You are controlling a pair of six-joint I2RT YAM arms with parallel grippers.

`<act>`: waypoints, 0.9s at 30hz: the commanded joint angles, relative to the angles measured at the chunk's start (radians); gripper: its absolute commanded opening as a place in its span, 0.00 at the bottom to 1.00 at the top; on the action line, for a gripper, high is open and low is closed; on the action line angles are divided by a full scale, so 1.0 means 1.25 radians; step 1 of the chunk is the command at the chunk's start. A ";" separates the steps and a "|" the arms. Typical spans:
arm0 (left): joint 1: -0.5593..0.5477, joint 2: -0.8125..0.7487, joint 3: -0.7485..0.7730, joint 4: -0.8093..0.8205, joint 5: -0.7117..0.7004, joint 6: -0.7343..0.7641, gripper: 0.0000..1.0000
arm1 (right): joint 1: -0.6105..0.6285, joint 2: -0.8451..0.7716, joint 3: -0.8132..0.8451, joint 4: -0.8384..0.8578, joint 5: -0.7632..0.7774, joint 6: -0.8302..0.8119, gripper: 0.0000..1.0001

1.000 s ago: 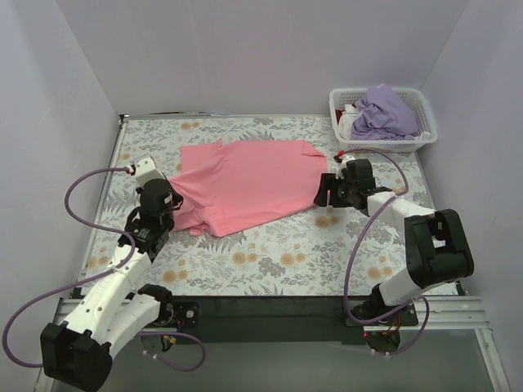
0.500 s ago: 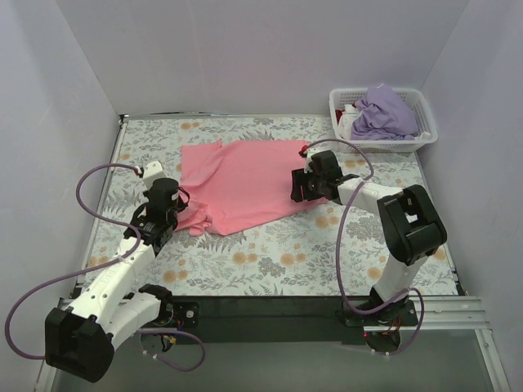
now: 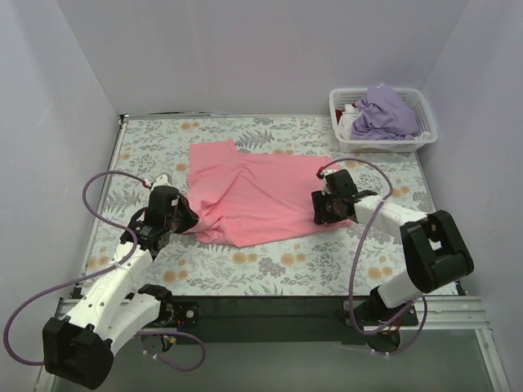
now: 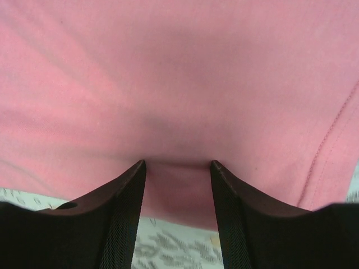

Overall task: Fold and stack the t-shirts
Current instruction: Flatten the tshirt out

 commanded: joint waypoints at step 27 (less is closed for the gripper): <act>0.051 0.774 0.621 0.234 -0.095 0.258 0.56 | 0.002 -0.320 -0.031 -0.230 -0.114 -0.004 0.81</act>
